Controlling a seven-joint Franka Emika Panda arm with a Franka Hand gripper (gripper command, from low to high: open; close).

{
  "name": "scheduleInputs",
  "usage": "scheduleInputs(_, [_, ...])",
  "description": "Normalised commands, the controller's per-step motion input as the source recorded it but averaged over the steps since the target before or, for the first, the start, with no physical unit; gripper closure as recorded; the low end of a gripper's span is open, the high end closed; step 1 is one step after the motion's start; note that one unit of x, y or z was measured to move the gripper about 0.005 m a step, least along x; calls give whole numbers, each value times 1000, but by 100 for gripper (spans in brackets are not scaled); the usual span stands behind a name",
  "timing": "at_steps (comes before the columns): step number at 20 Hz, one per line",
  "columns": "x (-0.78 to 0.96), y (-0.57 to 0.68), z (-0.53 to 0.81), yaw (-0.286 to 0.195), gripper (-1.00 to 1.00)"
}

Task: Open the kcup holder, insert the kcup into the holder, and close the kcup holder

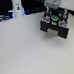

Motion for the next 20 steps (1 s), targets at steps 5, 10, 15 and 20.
scheduleInputs(5, [428, -334, 450, 52, -100])
scheduleInputs(10, [529, -398, 463, 36, -100])
scheduleInputs(15, [658, -442, 312, 12, -100])
scheduleInputs(20, [715, -437, 187, 9, -100])
